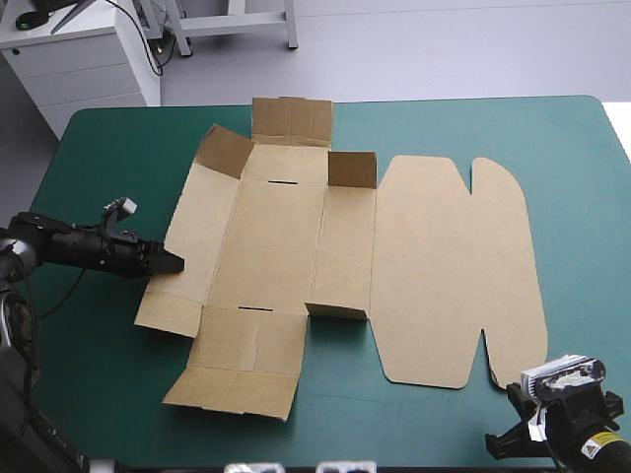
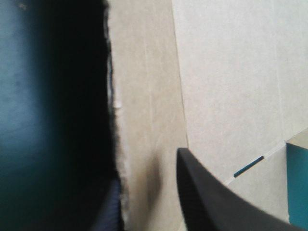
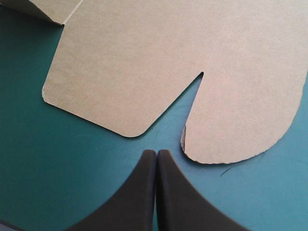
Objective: Fold the box
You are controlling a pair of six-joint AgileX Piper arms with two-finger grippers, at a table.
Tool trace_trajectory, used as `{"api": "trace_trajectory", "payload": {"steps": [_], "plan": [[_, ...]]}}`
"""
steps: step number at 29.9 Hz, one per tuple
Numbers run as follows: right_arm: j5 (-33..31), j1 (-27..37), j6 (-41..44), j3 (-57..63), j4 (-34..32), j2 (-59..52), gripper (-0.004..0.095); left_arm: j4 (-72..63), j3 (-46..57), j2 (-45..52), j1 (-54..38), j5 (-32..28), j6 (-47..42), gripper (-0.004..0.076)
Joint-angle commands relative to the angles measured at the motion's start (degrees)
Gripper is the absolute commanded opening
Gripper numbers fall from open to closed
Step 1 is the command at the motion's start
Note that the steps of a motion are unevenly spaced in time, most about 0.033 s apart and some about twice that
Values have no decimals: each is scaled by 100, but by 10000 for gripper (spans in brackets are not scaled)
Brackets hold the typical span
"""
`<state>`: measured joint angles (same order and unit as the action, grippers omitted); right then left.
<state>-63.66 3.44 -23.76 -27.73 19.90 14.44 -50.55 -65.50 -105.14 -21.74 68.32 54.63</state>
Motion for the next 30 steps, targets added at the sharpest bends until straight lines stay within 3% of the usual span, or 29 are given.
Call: {"api": "trace_trajectory", "payload": {"steps": [1,4,17,24,30], "plan": [[314,-2,-14,-148,107,70,-19,54,-328,366,18,585,-248,480],[314,-2,-14,-148,107,70,-19,386,-603,421,18,585,-667,609],[314,-2,-14,-148,107,70,-19,1323,-1930,612,18,585,-1530,606],[314,-2,-14,-148,107,70,-19,2266,-2025,621,18,585,-1823,606],[323,-2,-14,-148,103,70,-19,2180,-1983,621,18,585,-1813,606]]}}
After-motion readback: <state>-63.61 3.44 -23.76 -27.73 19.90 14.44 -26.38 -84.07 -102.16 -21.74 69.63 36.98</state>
